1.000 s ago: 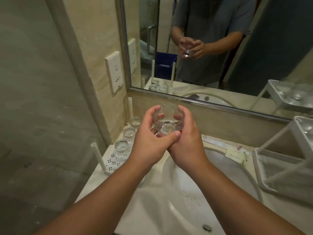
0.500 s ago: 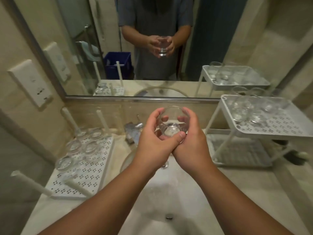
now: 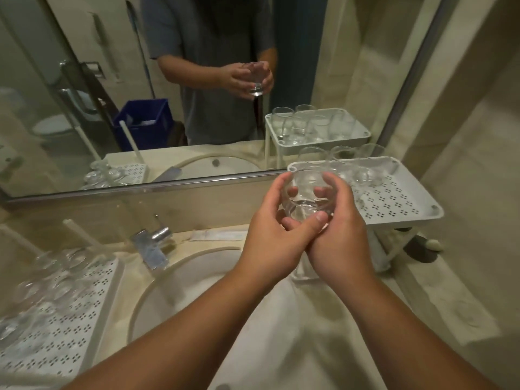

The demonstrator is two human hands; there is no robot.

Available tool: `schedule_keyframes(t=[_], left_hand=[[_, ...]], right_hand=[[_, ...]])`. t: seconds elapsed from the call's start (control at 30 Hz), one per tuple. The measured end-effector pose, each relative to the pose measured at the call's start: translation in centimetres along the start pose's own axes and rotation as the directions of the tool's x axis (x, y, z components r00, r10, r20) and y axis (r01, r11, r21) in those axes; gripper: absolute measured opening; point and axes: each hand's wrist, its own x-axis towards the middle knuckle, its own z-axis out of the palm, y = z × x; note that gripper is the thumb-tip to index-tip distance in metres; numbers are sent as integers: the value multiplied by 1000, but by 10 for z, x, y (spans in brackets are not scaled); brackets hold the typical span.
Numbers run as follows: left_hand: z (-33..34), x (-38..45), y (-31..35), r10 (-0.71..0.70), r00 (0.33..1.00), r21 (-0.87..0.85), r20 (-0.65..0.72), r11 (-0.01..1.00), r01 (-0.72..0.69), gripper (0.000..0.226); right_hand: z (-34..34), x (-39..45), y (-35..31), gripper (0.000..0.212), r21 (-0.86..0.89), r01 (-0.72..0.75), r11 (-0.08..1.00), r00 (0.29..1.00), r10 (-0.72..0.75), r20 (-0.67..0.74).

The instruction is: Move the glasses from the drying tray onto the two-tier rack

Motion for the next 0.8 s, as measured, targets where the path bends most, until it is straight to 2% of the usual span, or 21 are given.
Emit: schedule_keyframes(t=[0.2,0.37,0.47,0.8], left_hand=[[62,22,-8,-1,1000,73,29,997,-1,74],[106,35,-16,4,1000,201,-8,980,-2,78],[126,43,-20,-24,1000,202,14,979,21,79],[161,66,-35,-134,991,179,6,975,131,52]], right_hand=[[-48,21,38,89,-44,-8,999,999,6,-43],[-78,37,64,86,-49,-47,998,995,42,-95],[-92,45,82,84,-103,-47,994,992,35,-124],[-117,85,129,79,-177,-143,974,972,104,-209]])
